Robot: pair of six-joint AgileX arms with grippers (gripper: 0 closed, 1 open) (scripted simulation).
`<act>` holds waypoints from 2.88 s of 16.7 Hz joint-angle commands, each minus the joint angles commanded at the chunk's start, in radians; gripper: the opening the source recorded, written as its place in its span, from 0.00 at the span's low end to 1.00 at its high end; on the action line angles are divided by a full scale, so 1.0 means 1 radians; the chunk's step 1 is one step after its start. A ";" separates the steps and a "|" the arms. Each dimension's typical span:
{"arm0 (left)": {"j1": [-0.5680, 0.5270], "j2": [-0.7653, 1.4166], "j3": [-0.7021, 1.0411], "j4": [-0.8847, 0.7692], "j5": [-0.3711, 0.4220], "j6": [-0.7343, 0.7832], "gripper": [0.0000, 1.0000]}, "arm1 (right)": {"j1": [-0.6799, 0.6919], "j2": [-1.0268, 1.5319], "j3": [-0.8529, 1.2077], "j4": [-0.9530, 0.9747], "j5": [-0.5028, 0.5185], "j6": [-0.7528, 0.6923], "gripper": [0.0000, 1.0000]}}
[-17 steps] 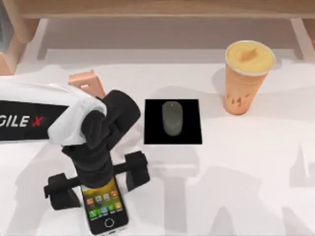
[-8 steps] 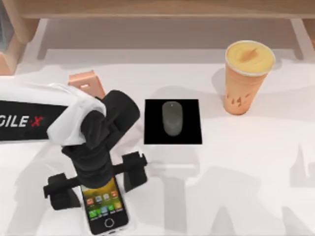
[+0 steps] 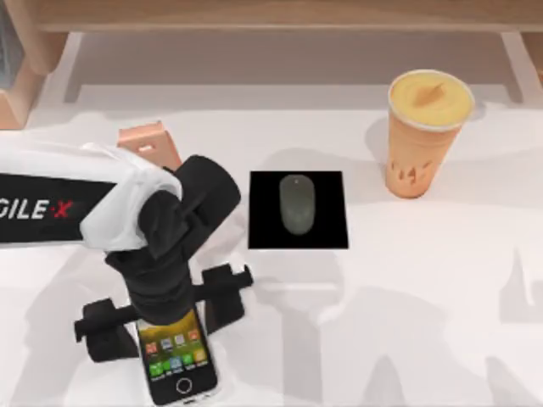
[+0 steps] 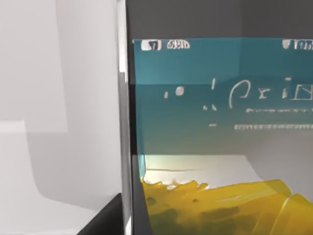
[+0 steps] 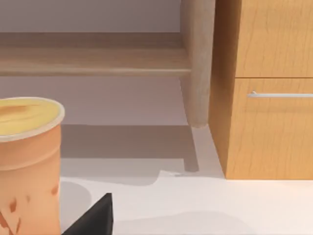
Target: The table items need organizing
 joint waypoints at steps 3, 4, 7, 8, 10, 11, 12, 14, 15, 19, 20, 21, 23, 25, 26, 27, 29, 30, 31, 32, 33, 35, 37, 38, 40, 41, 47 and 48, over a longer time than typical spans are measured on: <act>0.000 0.000 0.000 0.000 0.000 0.000 0.00 | 0.000 0.000 0.000 0.000 0.000 0.000 1.00; 0.000 0.000 0.000 0.000 0.000 0.000 0.00 | 0.000 0.000 0.000 0.000 0.000 0.000 1.00; -0.007 -0.033 0.006 -0.033 0.011 0.001 0.00 | 0.000 0.000 0.000 0.000 0.000 0.000 1.00; -0.009 -0.033 0.005 -0.036 0.010 -0.001 0.00 | 0.000 0.000 0.000 0.000 0.000 0.000 1.00; -0.031 -0.037 -0.010 -0.071 -0.002 -0.028 0.00 | 0.000 0.000 0.000 0.000 0.000 0.000 1.00; -0.048 -0.044 -0.022 -0.103 -0.009 -0.043 0.00 | 0.000 0.000 0.000 0.000 0.000 0.000 1.00; -0.065 -0.052 -0.032 -0.134 -0.017 -0.056 0.00 | 0.000 0.000 0.000 0.000 0.000 0.000 1.00; -0.090 -0.068 -0.032 -0.179 -0.034 -0.065 0.00 | 0.000 0.000 0.000 0.000 0.000 0.000 1.00; -0.095 -0.073 -0.021 -0.192 -0.041 -0.061 0.00 | 0.000 0.000 0.000 0.000 0.000 0.000 1.00; -0.049 -0.089 0.045 -0.180 -0.019 -0.022 0.00 | 0.000 0.000 0.000 0.000 0.000 0.000 1.00; -0.030 -0.092 0.056 -0.170 -0.006 -0.012 0.00 | 0.000 0.000 0.000 0.000 0.000 0.000 1.00; -0.015 -0.095 0.064 -0.162 0.005 -0.005 0.00 | 0.000 0.000 0.000 0.000 0.000 0.000 1.00; -0.008 -0.096 0.067 -0.158 0.011 -0.001 0.00 | 0.000 0.000 0.000 0.000 0.000 0.000 1.00; -0.008 -0.096 0.067 -0.158 0.011 -0.001 0.00 | 0.000 0.000 0.000 0.000 0.000 0.000 1.00; -0.011 -0.092 0.065 -0.159 0.010 -0.001 0.00 | 0.000 0.000 0.000 0.000 0.000 0.000 1.00; -0.012 -0.094 0.065 -0.159 0.009 0.000 0.00 | 0.000 0.000 0.000 0.000 0.000 0.000 1.00; -0.031 -0.120 0.061 -0.161 -0.002 0.010 0.00 | 0.000 0.000 0.000 0.000 0.000 0.000 1.00; -0.049 -0.141 0.057 -0.161 -0.014 0.020 0.00 | 0.000 0.000 0.000 0.000 0.000 0.000 1.00; -0.070 -0.167 0.052 -0.160 -0.030 0.033 0.00 | 0.000 0.000 0.000 0.000 0.000 0.000 1.00; -0.093 -0.196 0.046 -0.156 -0.050 0.047 0.00 | 0.000 0.000 0.000 0.000 0.000 0.000 1.00; -0.117 -0.228 0.040 -0.148 -0.075 0.063 0.00 | 0.000 0.000 0.000 0.000 0.000 0.000 1.00; -0.163 -0.293 0.026 -0.120 -0.138 0.096 0.00 | 0.000 0.000 0.000 0.000 0.000 0.000 1.00; -0.201 -0.349 0.011 -0.070 -0.224 0.128 0.00 | 0.000 0.000 0.000 0.000 0.000 0.000 1.00; -0.216 -0.370 0.002 -0.037 -0.275 0.142 0.00 | 0.000 0.000 0.000 0.000 0.000 0.000 1.00; -0.236 -0.402 -0.018 0.044 -0.385 0.172 0.00 | 0.000 0.000 0.000 0.000 0.000 0.000 1.00; -0.242 -0.412 -0.028 0.089 -0.445 0.186 0.00 | 0.000 0.000 0.000 0.000 0.000 0.000 1.00; -0.222 -0.419 -0.081 0.373 -0.802 0.236 0.00 | 0.000 0.000 0.000 0.000 0.000 0.000 1.00; -0.214 -0.417 -0.086 0.404 -0.836 0.239 0.00 | 0.000 0.000 0.000 0.000 0.000 0.000 1.00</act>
